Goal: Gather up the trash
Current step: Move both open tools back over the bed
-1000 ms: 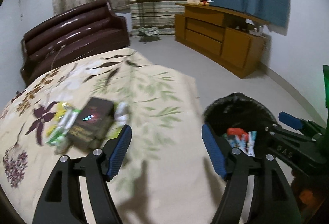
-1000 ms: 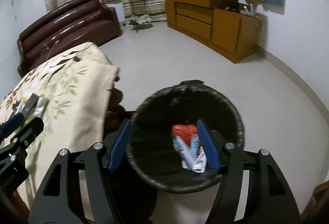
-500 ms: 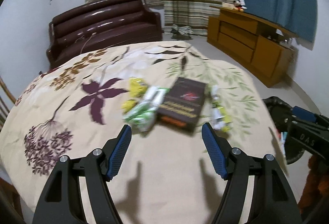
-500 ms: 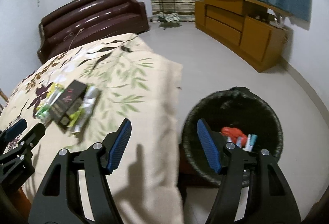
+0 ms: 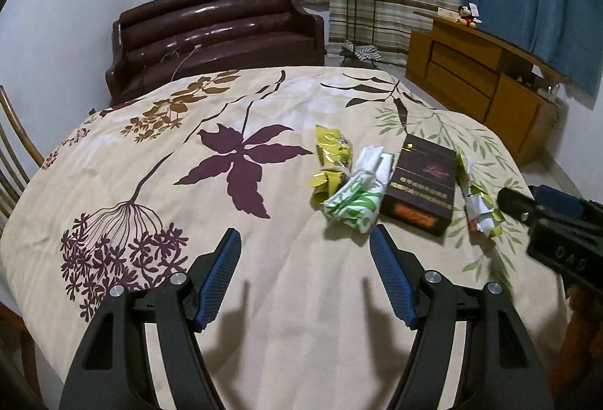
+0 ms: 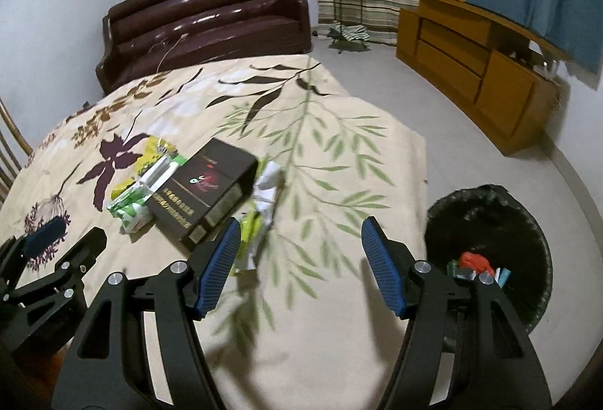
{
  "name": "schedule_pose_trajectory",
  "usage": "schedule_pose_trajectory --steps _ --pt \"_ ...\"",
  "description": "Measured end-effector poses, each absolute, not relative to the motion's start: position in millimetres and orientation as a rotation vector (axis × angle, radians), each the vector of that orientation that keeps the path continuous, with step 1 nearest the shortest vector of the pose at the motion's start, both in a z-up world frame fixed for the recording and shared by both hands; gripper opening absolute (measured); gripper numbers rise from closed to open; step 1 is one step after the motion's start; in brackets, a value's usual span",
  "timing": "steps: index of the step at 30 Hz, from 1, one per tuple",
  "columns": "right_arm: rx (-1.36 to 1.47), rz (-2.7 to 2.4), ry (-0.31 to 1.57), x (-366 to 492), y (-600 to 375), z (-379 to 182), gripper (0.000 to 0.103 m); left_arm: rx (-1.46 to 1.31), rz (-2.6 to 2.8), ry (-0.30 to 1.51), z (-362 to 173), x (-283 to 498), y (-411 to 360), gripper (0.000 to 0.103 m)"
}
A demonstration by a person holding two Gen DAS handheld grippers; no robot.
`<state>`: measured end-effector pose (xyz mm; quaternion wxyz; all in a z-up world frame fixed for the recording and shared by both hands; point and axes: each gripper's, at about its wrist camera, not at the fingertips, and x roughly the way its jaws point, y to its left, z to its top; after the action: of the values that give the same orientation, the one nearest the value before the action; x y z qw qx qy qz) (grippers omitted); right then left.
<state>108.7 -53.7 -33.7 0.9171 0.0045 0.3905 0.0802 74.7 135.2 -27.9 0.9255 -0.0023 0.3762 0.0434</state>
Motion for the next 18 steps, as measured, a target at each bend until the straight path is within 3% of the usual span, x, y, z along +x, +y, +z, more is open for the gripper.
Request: schedule_pose_trajectory --steps 18 --pt "0.002 0.162 0.823 118 -46 -35 0.058 -0.051 0.100 0.779 -27 88 160 0.069"
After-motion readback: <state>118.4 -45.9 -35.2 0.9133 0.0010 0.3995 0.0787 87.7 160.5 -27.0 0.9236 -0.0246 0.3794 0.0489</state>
